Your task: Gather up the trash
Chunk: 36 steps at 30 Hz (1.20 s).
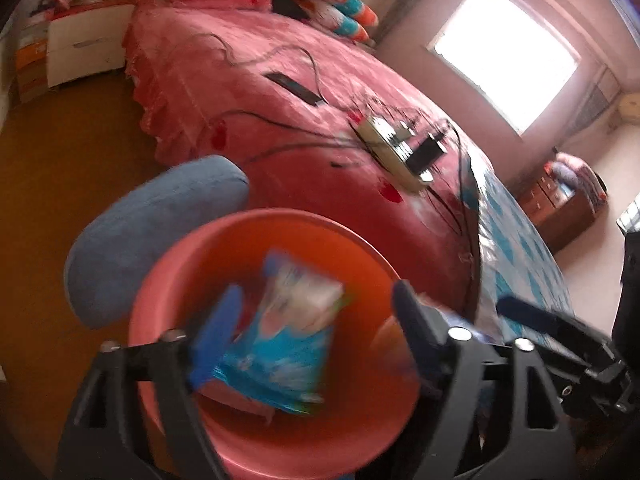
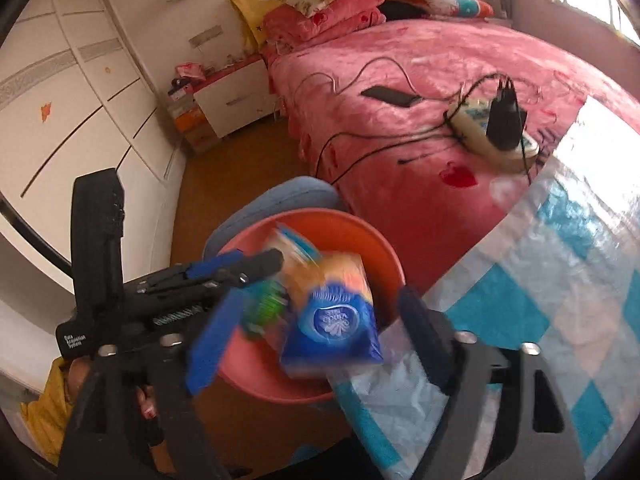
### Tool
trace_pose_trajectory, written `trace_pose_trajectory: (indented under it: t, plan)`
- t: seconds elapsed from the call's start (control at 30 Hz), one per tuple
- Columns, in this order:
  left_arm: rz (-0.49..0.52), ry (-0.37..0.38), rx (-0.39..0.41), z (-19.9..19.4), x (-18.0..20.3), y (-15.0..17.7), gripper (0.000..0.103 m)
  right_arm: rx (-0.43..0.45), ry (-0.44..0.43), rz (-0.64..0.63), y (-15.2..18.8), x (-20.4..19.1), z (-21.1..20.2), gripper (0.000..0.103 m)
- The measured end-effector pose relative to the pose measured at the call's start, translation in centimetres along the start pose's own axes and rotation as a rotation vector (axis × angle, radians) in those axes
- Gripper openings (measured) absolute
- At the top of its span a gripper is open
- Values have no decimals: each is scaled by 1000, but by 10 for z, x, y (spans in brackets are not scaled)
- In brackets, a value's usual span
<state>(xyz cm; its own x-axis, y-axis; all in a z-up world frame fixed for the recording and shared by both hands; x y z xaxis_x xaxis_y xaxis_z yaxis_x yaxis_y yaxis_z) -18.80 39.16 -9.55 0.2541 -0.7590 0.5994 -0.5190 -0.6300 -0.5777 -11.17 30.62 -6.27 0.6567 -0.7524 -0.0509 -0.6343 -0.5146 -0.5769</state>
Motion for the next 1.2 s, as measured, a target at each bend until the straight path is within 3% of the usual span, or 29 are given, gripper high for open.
trace_pose_trajectory:
  t: [0.17,0.33,0.43,0.8,1.2]
  plan:
    - [14,-18,75,-9,-1,-11,93,36,80,58,5,31,-12,91]
    - [30,8,102,-13,13,-17,96,93,154,125,6,67,-31,94]
    - [90,9,110,-14,29,-18,97,126,215,143,10,87,-42,94]
    - [176,108,89,-5,98,-18,97,208,350,174,26,135,-77,95]
    - [289,150,33,17,174,-5,97,278,432,268,45,189,-112,95]
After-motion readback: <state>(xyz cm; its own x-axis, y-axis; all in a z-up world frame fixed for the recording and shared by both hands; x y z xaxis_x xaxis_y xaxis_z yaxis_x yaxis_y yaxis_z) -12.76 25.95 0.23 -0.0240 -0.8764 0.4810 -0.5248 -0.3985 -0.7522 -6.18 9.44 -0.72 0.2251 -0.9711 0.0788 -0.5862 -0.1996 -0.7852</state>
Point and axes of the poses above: each gripper's, at about its wrist camera, not at the fingertips, and z roughly the way its jaws point, x to its right, y to its underside, the point moved 7 cm from there along z, roughly the way its jaws point, and after that the axes turned 14 degrees about y, right-handed, at the moved point
